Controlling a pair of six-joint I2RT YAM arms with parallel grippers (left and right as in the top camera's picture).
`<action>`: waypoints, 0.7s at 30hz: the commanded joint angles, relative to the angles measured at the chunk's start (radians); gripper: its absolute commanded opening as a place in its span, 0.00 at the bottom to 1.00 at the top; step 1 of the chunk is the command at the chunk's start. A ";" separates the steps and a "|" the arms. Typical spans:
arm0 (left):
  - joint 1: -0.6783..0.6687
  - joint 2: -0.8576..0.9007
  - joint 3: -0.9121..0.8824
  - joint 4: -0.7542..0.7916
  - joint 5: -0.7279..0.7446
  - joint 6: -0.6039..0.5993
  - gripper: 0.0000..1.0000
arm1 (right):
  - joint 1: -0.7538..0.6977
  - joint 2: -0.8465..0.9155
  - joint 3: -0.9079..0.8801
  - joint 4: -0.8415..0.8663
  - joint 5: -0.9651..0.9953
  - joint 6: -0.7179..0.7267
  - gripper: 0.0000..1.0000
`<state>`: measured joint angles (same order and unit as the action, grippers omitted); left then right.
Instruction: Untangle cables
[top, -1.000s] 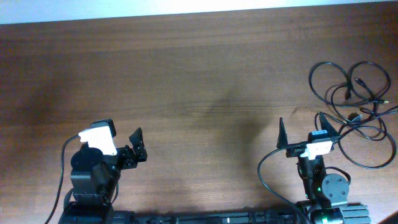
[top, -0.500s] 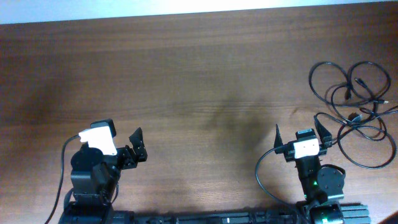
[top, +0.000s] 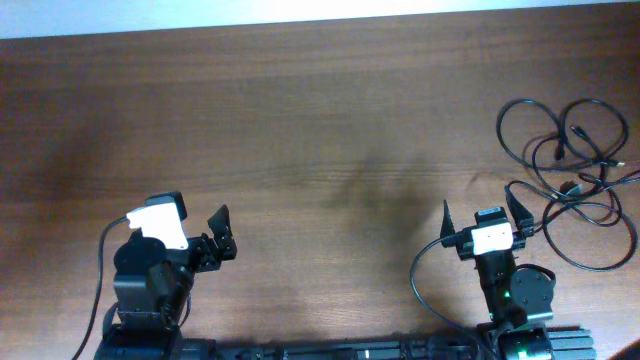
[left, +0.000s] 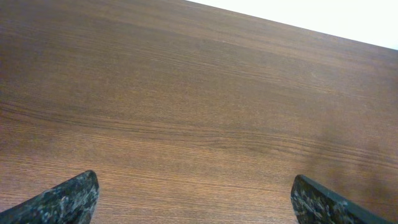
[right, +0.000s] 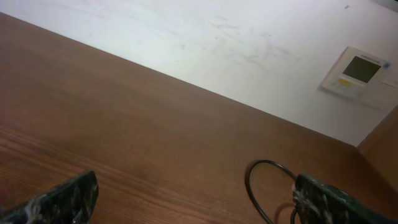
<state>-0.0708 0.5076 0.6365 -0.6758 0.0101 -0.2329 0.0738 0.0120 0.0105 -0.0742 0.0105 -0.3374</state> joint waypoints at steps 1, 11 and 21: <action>0.002 -0.003 -0.006 0.001 -0.010 -0.010 0.99 | 0.005 -0.009 -0.005 -0.008 0.002 0.002 0.99; 0.002 -0.003 -0.006 0.002 -0.010 -0.010 0.99 | 0.005 -0.009 -0.005 -0.008 0.001 0.002 0.99; 0.002 -0.262 -0.244 0.109 -0.010 -0.010 0.99 | 0.005 -0.009 -0.005 -0.008 0.001 0.002 0.99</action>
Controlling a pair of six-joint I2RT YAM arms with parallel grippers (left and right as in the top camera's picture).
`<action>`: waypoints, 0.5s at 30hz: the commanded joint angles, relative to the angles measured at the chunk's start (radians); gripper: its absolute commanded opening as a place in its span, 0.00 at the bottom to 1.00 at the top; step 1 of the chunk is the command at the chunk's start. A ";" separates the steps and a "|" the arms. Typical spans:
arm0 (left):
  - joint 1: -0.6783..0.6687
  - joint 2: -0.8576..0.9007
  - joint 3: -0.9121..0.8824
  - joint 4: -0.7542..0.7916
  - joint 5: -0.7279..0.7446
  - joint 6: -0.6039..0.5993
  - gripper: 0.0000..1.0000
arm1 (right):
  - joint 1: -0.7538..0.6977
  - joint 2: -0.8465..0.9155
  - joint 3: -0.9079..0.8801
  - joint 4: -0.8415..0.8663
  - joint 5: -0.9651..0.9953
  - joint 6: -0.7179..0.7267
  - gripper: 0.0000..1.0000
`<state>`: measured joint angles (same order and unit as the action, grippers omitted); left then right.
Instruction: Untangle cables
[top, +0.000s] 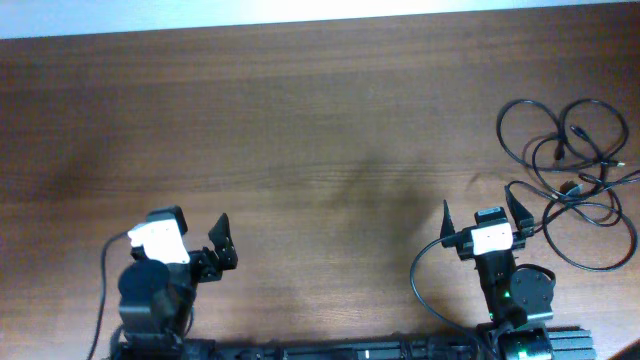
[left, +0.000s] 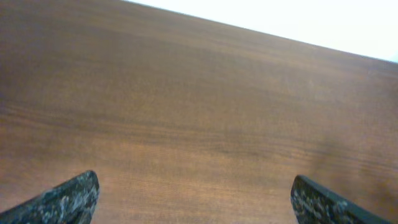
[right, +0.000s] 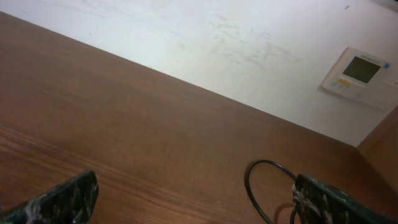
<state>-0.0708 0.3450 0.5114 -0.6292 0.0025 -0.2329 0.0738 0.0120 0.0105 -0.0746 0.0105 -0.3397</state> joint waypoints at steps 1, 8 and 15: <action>0.002 -0.144 -0.169 0.112 0.003 -0.010 0.99 | 0.005 -0.009 -0.005 -0.008 0.001 0.004 0.98; -0.019 -0.338 -0.436 0.516 0.009 0.000 0.99 | 0.005 -0.009 -0.005 -0.007 0.001 0.004 0.99; -0.058 -0.340 -0.502 0.678 0.111 0.314 0.99 | 0.005 -0.009 -0.005 -0.007 0.002 0.004 0.99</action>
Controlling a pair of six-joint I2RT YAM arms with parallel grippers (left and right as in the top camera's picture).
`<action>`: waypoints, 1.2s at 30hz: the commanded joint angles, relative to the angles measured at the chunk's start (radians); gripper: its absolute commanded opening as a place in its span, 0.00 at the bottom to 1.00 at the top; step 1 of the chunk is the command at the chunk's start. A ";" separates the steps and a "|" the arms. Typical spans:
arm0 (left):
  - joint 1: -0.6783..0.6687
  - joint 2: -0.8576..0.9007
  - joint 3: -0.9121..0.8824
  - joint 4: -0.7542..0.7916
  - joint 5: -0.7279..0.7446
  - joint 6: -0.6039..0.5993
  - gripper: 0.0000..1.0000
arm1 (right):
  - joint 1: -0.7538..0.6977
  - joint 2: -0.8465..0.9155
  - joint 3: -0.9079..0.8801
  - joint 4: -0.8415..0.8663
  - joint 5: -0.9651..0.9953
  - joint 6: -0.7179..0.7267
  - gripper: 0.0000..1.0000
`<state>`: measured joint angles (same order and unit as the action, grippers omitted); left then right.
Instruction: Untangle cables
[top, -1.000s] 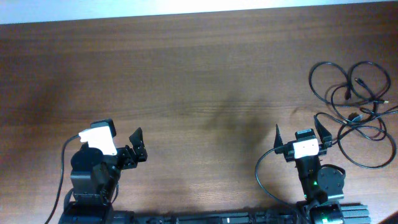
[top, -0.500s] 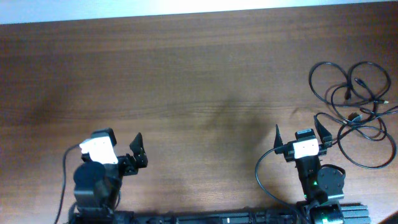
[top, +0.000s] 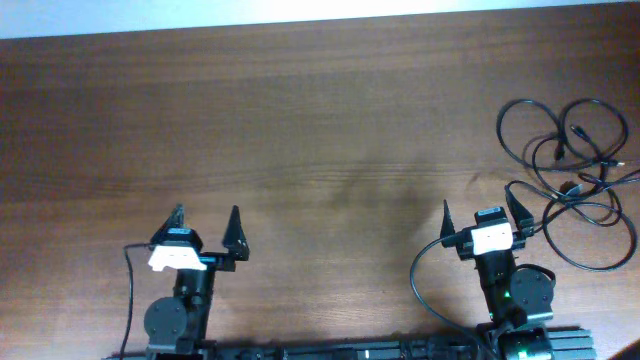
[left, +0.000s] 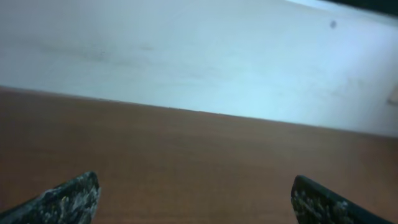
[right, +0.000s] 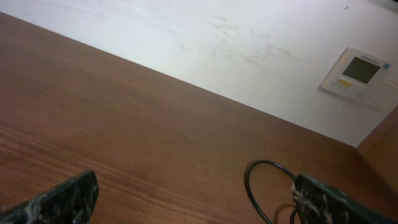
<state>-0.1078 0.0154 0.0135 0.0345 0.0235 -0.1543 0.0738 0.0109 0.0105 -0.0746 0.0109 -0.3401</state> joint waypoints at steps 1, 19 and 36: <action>-0.022 -0.011 -0.005 0.000 0.098 0.271 0.99 | 0.005 -0.008 -0.005 -0.007 0.001 0.004 0.99; -0.023 -0.010 -0.005 -0.104 0.111 0.276 0.99 | 0.005 -0.008 -0.005 -0.007 0.001 0.004 0.99; -0.023 -0.010 -0.005 -0.104 0.111 0.276 0.99 | 0.005 -0.008 -0.005 -0.007 0.001 0.004 0.99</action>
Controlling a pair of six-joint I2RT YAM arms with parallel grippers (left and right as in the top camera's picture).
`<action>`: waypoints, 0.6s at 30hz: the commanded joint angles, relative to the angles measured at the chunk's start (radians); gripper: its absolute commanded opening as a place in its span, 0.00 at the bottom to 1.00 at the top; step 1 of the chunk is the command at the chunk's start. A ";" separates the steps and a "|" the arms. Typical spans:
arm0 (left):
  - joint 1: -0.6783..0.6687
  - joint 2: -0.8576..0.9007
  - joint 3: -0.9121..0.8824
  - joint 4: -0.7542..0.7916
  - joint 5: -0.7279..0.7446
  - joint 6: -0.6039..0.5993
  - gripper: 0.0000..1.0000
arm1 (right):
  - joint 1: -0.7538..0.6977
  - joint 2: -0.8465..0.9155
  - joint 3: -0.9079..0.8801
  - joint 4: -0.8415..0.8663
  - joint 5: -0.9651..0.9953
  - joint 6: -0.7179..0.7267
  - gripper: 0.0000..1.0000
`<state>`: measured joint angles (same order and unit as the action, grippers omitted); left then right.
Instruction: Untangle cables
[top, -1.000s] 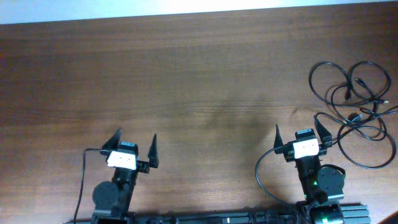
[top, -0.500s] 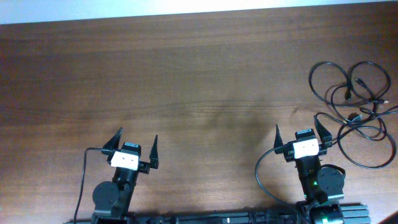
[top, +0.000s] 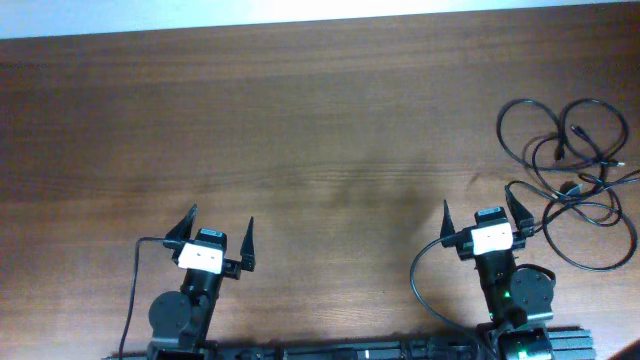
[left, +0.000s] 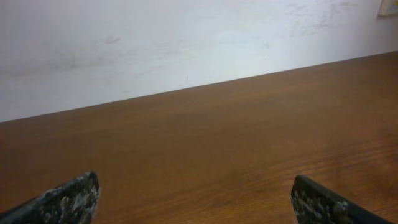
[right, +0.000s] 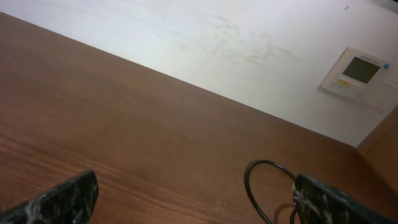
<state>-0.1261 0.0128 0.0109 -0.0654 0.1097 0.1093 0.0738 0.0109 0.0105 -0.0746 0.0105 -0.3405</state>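
A tangle of thin black cables (top: 570, 175) lies in loops at the table's right edge. One loop (right: 254, 186) shows at the bottom of the right wrist view, just left of the right fingertip. My right gripper (top: 480, 212) stands open near the front edge, just left of the tangle, nothing between its fingers. My left gripper (top: 218, 228) is open at the front left, far from the cables; its wrist view holds only bare wood between the fingertips (left: 68, 199).
The brown wooden table (top: 300, 130) runs to a white wall at the back. A wall thermostat panel (right: 357, 70) shows in the right wrist view. Both arm bases (top: 180, 315) sit at the front edge.
My left gripper has shifted a little to the right and turned at the front left, still open. The right gripper and the cables have not moved.
My left gripper was open, tilted down over the wood at the front left. It then drew back toward the front edge, and its camera rose to face the wall. Now it rests slightly further right. The right gripper stayed open by the tangle throughout.
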 joint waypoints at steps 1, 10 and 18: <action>-0.004 -0.008 -0.002 -0.004 0.025 0.013 0.99 | 0.005 -0.008 -0.005 -0.007 0.002 0.005 0.99; -0.004 -0.008 -0.002 -0.004 0.025 0.013 0.99 | 0.004 -0.008 -0.005 -0.007 0.002 0.005 0.99; -0.004 -0.008 -0.002 -0.004 0.025 0.013 0.99 | 0.005 -0.008 -0.005 -0.004 -0.040 0.229 0.98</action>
<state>-0.1261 0.0128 0.0109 -0.0647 0.1162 0.1093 0.0738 0.0109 0.0105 -0.0746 -0.0044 -0.2729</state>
